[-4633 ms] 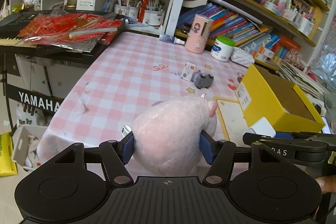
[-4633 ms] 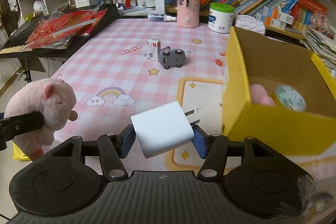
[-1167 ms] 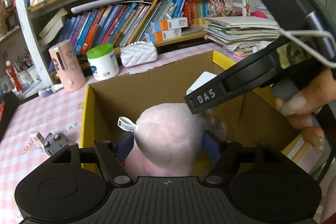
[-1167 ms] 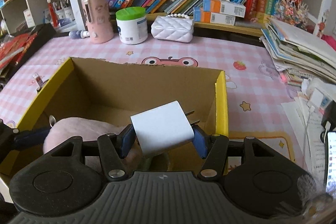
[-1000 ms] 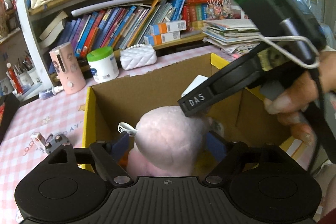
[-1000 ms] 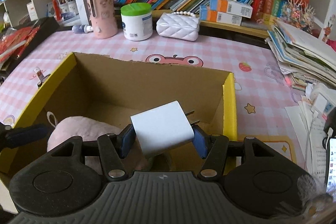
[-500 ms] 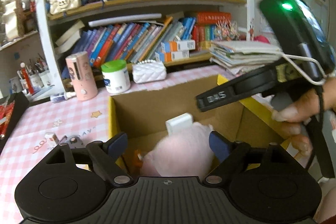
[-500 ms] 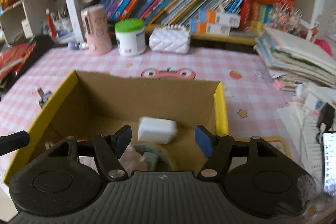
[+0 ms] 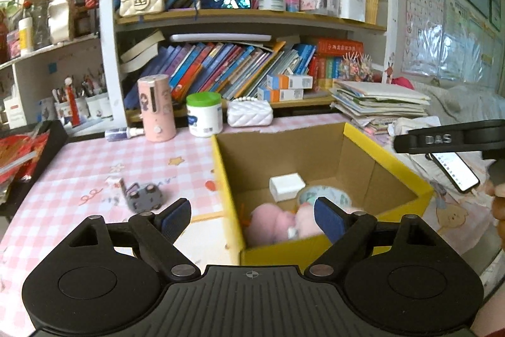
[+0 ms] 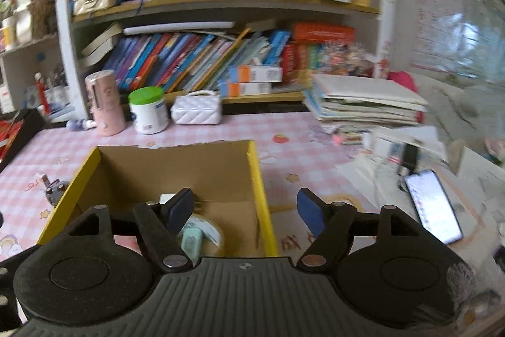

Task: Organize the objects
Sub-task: 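Withdraw both tools from the box toward the medicine box and toy truck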

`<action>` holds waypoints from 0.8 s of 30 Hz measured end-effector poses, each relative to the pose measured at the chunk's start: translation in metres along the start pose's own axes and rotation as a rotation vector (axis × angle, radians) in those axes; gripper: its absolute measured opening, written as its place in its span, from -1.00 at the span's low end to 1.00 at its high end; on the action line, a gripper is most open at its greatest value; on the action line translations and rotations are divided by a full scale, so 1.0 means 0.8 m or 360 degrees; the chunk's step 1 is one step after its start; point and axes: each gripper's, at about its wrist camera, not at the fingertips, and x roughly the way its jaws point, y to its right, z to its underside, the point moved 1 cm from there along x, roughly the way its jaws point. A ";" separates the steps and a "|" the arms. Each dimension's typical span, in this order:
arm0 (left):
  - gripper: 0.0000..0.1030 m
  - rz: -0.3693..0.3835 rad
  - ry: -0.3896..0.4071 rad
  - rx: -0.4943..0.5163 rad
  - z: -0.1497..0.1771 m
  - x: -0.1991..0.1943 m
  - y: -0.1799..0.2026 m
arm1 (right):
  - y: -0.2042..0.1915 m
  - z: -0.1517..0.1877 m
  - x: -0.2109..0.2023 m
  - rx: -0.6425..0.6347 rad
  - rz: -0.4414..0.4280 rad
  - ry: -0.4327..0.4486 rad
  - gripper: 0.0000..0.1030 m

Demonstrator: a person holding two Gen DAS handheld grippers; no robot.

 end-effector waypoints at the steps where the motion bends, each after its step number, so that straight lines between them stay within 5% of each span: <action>1: 0.70 -0.0001 -0.0007 -0.0004 0.004 -0.004 -0.004 | 0.000 0.007 -0.008 0.0022 0.0023 -0.0004 0.38; 11: 0.70 -0.0055 -0.0127 -0.0013 0.048 -0.039 -0.044 | -0.046 0.086 -0.045 0.0033 0.0095 -0.0192 0.37; 24: 0.70 -0.0116 -0.0264 0.0033 0.096 -0.085 -0.092 | -0.152 0.146 -0.076 -0.0123 -0.0100 -0.0380 0.38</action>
